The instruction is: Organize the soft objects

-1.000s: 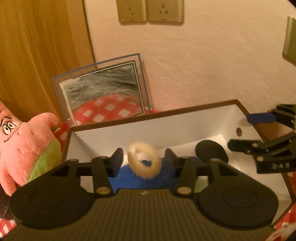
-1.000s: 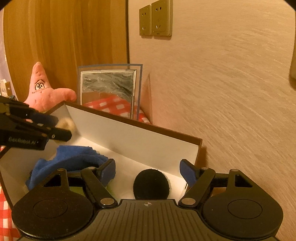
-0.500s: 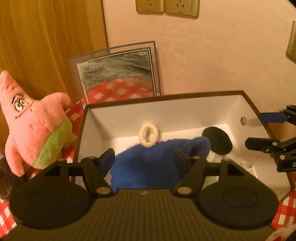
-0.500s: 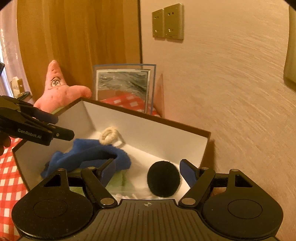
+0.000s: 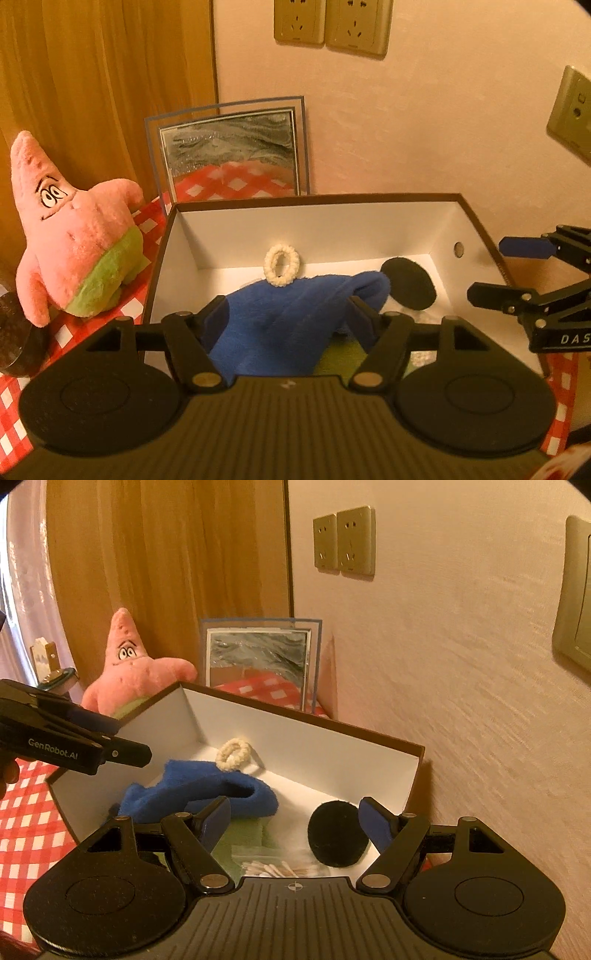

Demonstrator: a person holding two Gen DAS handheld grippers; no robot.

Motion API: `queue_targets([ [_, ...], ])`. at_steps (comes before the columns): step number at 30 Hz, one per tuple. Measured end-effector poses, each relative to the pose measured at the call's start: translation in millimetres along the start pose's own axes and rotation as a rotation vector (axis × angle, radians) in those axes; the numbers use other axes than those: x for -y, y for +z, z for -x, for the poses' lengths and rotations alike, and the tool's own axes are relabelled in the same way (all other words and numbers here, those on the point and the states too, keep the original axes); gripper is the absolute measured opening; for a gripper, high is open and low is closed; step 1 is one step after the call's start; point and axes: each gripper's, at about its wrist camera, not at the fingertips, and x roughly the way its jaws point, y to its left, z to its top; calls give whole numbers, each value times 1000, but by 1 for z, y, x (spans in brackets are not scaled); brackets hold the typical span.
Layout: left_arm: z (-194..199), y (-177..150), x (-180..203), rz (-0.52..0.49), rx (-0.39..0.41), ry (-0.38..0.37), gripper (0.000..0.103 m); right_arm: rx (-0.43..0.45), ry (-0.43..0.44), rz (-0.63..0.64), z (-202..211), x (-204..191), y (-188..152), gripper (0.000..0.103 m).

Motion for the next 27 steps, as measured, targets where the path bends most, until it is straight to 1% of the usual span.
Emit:
queue_targets([
  [7,26,-2,9,19,32,0,69,32,14,-5,23,-4,1,76],
  [15,66,-15,22,37,69,0,70,65,35,-30,58,-11,-5,76],
  [22,104,-33,33,43,85,17,70,87,43,-47,93,-24,-16,76],
  [24,118,-39,36,43,97,28,75,94,42,-58,104,-28,-19,76],
  [27,139,-48,41,28,123,56,76,103,40,-83,121,-31,-24,76],
])
